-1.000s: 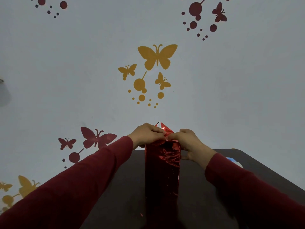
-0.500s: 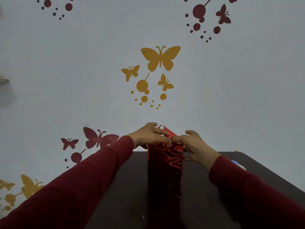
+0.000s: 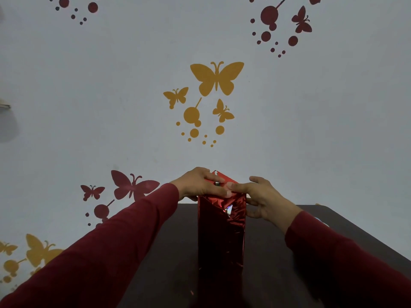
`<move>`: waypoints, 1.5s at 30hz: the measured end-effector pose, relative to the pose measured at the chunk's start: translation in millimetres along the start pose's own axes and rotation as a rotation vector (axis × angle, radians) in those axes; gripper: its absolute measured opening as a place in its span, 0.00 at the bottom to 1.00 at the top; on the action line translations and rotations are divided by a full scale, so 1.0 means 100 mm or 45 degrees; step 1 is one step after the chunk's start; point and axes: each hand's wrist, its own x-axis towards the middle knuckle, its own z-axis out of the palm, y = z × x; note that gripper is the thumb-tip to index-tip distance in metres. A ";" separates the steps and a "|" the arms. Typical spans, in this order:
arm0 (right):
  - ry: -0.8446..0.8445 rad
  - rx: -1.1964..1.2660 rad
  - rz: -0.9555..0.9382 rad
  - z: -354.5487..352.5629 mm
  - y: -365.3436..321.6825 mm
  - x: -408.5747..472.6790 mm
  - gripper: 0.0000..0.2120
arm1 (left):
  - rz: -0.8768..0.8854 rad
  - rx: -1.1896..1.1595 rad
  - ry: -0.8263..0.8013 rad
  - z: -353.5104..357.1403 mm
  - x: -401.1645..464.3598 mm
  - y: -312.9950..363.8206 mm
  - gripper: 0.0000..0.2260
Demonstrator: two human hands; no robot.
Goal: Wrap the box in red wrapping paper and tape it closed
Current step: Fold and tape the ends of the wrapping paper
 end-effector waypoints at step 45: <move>0.206 -1.152 -0.214 0.31 -0.23 0.24 0.51 | 0.087 0.112 0.139 0.07 0.03 -0.14 0.21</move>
